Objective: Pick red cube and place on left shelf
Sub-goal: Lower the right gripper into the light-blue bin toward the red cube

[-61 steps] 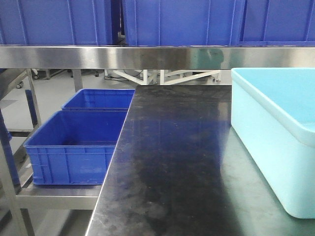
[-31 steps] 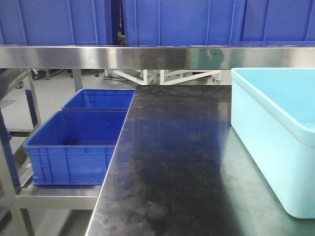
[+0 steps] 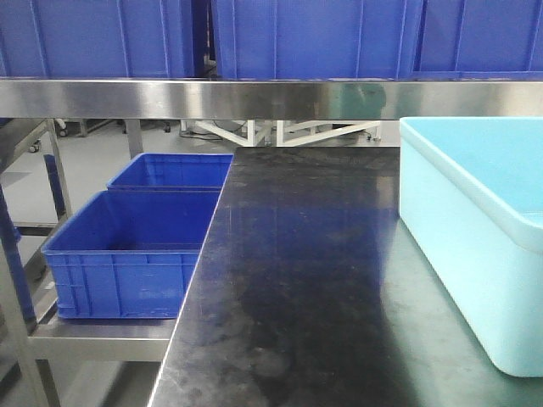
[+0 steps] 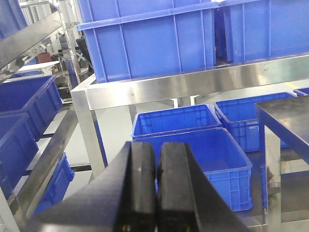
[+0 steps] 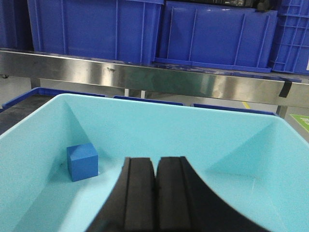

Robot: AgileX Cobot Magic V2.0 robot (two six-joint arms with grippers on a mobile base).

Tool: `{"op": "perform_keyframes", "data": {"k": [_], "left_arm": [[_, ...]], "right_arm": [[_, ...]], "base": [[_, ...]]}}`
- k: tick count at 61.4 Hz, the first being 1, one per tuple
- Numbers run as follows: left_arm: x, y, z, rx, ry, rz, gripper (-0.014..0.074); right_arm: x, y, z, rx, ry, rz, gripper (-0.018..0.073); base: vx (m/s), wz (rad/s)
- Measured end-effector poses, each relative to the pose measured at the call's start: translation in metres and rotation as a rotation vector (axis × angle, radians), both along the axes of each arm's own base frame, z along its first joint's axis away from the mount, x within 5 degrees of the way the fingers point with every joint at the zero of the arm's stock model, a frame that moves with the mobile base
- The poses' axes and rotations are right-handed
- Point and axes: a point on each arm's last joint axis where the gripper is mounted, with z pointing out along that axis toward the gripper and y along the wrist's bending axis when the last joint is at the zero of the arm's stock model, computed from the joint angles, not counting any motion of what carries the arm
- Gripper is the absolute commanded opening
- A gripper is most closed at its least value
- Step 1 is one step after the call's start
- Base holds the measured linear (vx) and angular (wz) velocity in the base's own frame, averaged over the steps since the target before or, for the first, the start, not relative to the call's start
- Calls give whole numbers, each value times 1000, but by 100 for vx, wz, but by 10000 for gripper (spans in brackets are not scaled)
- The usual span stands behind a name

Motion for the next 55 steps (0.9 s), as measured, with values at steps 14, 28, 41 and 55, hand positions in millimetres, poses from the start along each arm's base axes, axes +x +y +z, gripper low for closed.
{"op": "perform_keyframes", "data": {"k": [14, 28, 41, 55], "left_arm": [[0, 0, 0, 0, 0, 0, 106], [0, 0, 0, 0, 0, 0, 106], [0, 0, 0, 0, 0, 0, 106], [0, 0, 0, 0, 0, 0, 106]], "right_arm": [[0, 0, 3, 1, -32, 3, 57], [5, 0, 15, 28, 5, 4, 57], [35, 1, 58, 30, 106, 2, 57], [85, 3, 104, 56, 211, -5, 169]], "base": [[0, 0], [0, 0], [0, 0], [0, 0]]}}
